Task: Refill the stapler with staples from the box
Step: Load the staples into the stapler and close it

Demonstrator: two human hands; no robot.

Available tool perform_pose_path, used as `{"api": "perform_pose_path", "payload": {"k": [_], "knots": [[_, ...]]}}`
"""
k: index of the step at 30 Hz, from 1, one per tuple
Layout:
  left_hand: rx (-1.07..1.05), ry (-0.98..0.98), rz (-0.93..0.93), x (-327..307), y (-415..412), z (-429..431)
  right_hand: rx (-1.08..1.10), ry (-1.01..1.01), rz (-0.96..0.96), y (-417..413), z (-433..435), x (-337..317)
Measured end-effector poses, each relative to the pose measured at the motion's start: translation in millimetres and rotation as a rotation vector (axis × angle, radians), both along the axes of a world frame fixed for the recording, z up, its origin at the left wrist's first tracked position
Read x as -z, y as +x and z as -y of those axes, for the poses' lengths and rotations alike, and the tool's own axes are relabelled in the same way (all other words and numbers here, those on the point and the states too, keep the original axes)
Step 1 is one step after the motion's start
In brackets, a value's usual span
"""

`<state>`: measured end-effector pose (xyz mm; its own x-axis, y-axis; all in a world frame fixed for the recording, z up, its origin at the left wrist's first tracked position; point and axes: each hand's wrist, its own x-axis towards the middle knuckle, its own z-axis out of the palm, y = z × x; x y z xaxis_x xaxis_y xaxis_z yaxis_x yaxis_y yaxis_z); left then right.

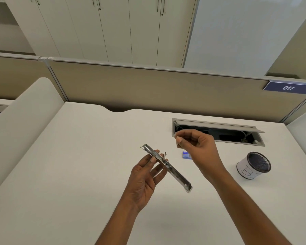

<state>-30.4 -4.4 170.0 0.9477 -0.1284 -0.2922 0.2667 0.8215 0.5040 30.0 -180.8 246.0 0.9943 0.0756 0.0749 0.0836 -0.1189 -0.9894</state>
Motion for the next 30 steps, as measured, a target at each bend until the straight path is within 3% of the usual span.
{"api": "perform_pose_path", "payload": {"k": [7,15,30], "knots": [[0.053,0.037,0.076,-17,-5,-6,-0.15,0.236,-0.024,-20,-12,-40],[0.1,0.08,0.096,-27,-14,-14,-0.174,-0.046,0.107,-29,-19,-27],[0.139,0.105,0.115,-31,-31,-17,-0.27,-0.22,0.342,-43,-26,-23]]}}
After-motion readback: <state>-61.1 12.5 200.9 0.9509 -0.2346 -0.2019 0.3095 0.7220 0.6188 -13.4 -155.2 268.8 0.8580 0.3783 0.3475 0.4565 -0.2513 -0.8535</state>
